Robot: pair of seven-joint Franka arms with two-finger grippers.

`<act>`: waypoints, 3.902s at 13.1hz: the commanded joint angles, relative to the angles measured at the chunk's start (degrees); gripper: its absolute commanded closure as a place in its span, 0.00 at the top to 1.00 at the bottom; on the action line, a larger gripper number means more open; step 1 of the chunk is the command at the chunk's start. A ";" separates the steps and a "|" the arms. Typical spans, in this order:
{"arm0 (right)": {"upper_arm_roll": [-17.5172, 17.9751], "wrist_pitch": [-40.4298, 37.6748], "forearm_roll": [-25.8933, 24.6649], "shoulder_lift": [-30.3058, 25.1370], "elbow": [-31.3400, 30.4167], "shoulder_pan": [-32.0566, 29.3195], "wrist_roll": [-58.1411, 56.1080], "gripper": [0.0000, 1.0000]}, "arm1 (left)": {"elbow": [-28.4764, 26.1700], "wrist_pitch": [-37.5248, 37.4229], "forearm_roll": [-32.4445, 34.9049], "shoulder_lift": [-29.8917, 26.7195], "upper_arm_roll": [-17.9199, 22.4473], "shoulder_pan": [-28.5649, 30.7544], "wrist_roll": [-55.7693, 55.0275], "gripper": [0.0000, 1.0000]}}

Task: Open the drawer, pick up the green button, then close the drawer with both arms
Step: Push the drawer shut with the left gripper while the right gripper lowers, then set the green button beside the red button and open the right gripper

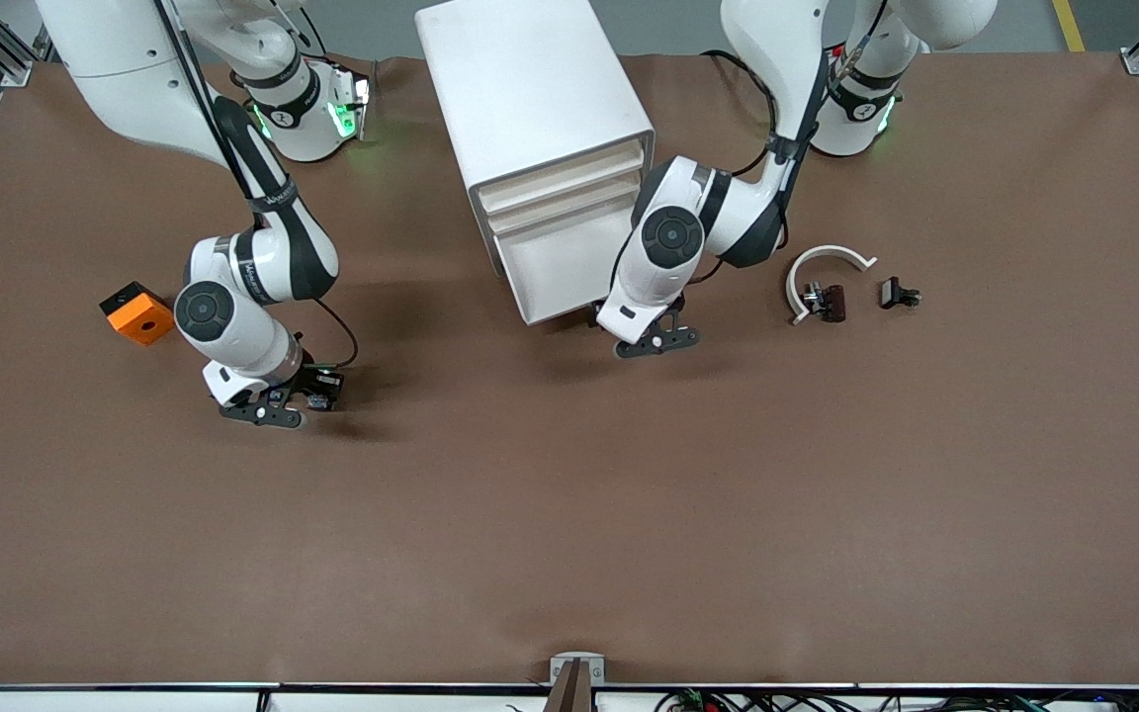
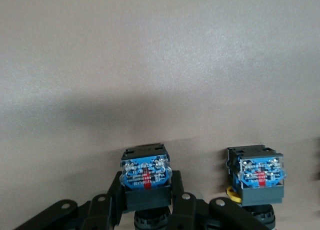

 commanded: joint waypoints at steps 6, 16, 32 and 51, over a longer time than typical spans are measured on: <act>0.46 0.65 0.78 -1.09 -1.89 0.40 -0.04 0.00 | 1.14 -0.21 -0.86 0.10 -6.12 -0.41 -11.03 1.00; 0.37 0.12 0.87 -1.08 -1.89 0.31 3.55 0.00 | 1.40 -2.85 -0.95 -0.87 -14.12 -0.23 -19.39 1.00; 0.20 -0.15 0.78 -1.35 -1.98 -0.13 2.60 0.00 | 21.08 -14.27 14.07 -4.02 -13.78 24.36 -11.25 1.00; -0.16 -47.12 0.60 -11.36 24.63 -4.52 -4.16 1.00 | 23.72 -25.24 15.14 -10.79 -13.34 38.07 3.90 1.00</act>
